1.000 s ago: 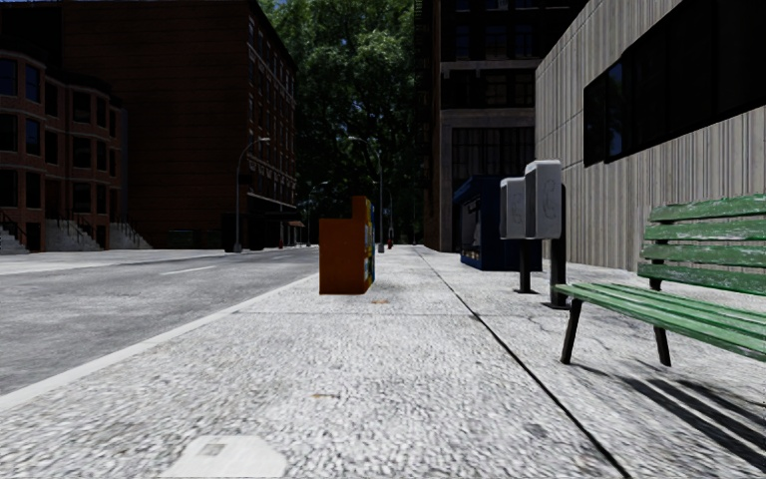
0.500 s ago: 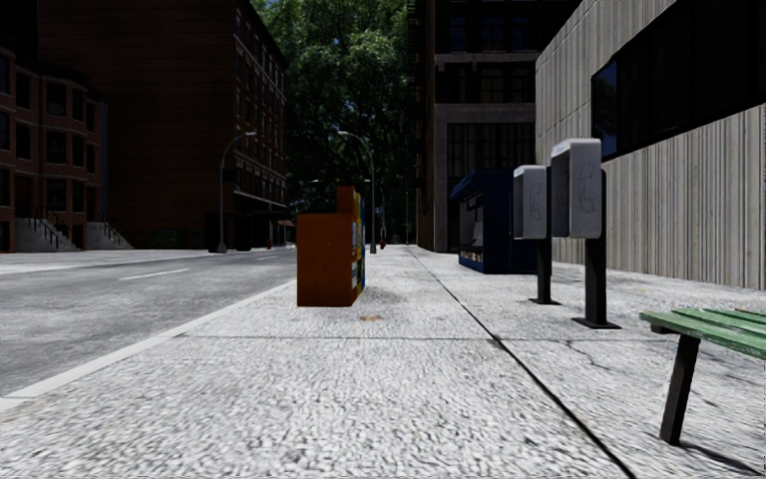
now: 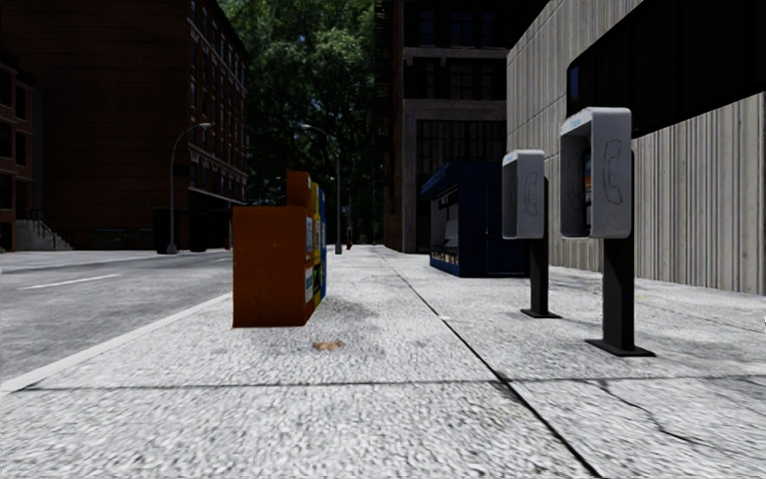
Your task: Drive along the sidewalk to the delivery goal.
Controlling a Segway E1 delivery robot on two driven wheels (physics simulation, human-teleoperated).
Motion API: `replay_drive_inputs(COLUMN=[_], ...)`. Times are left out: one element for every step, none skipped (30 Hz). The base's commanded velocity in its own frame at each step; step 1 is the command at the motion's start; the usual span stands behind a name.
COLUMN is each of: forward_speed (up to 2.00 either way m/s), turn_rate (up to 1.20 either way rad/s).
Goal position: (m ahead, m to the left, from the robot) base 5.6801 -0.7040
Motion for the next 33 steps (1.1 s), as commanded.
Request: replay_drive_inputs(forward_speed=[1.9,1.9,1.9,1.9,1.9,1.9,1.9,1.9,1.9,1.91,1.91,1.91,1.91,1.91,1.91,1.91,1.91,1.91,1.91,1.91,1.91,1.91,1.91,1.91,1.91,1.91,1.91,1.91,1.91,1.91,1.91,1.91,1.9], turn_rate=[-0.39,-0.38,-0.37,-0.37,-0.31,-0.11,0.0,0.0,0.0,0.0,0.0,0.0,0.0,0.0,0.0,0.0,0.0,0.0,0.0,0.0,0.0,0.0,0.0,-0.09,-0.22,-0.26,-0.26,-0.27,-0.27,-0.27,-0.27,-0.27,-0.27])
